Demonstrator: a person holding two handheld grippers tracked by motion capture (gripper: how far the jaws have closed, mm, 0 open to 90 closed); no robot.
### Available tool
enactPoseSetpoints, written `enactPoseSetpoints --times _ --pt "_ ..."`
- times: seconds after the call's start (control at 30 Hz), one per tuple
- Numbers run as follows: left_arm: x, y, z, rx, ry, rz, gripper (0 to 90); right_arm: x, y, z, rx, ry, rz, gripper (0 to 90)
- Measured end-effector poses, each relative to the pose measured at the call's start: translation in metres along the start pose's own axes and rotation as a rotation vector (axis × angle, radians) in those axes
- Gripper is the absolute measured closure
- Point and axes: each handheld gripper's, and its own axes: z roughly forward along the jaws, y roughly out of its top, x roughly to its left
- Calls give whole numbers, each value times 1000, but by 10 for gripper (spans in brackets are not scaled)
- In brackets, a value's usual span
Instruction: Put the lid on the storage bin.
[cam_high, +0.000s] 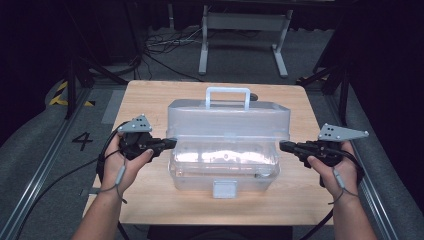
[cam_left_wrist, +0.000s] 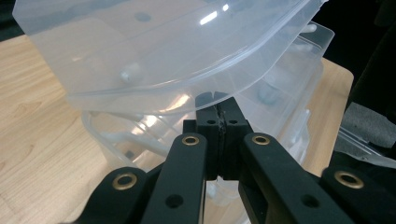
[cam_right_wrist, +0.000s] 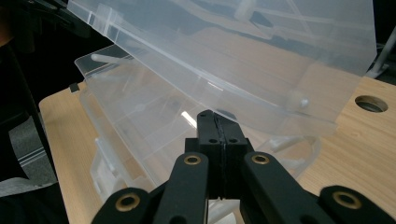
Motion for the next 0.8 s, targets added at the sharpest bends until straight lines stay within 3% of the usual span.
enactPoseSetpoints --times 0.43,0.8 --pt "0 -5 -2 69 12 -20 897 -3 -4 -4 79 8 60 900" --pt "-2 -6 -1 146 29 -17 896 -2 -7 -3 151 -11 49 900"
